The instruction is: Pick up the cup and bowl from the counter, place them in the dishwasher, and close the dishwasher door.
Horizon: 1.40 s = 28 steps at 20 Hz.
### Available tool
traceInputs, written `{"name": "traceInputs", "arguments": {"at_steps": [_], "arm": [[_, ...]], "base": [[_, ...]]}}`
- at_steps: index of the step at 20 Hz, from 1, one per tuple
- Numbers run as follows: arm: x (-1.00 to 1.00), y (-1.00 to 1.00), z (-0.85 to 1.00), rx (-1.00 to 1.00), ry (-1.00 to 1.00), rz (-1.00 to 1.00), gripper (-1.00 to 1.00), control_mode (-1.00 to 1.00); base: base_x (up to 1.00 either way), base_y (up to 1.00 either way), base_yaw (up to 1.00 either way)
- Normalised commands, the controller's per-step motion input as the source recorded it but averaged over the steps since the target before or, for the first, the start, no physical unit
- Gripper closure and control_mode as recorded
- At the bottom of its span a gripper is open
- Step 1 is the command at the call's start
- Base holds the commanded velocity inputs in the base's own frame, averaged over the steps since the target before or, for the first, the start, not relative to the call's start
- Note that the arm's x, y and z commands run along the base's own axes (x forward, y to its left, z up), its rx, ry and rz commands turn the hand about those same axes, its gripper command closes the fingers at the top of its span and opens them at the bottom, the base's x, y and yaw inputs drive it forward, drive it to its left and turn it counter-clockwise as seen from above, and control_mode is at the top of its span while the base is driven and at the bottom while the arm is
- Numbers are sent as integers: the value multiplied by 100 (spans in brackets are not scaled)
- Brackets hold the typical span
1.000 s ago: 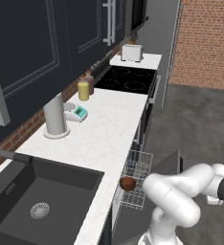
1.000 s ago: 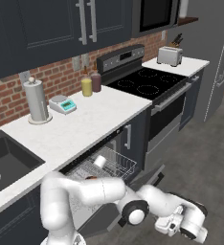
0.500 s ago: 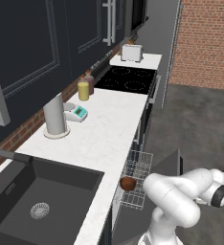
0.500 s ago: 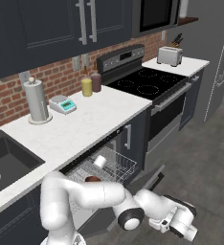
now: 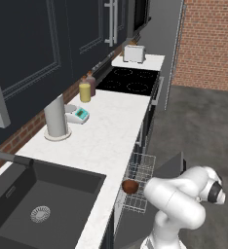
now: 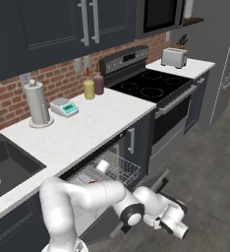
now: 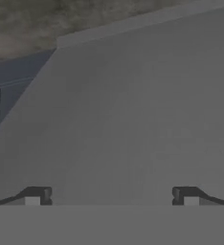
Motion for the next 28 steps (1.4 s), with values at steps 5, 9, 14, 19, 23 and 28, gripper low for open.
{"name": "traceInputs", "arguments": {"at_steps": [5, 9, 14, 19, 23, 28], "arm": [[27, 2, -22, 16, 5, 0, -100, -100], [0, 24, 0, 17, 0, 0, -100, -100], [0, 60, 7, 16, 0, 2, -100, -100], [0, 94, 25, 17, 0, 6, -100, -100], [0, 100, 35, 16, 0, 7, -100, -100], [0, 100, 46, 15, 0, 8, -100, -100]], "base": [[0, 0, 0], [0, 0, 0], [0, 0, 0], [0, 0, 0], [0, 0, 0], [0, 0, 0]]}}
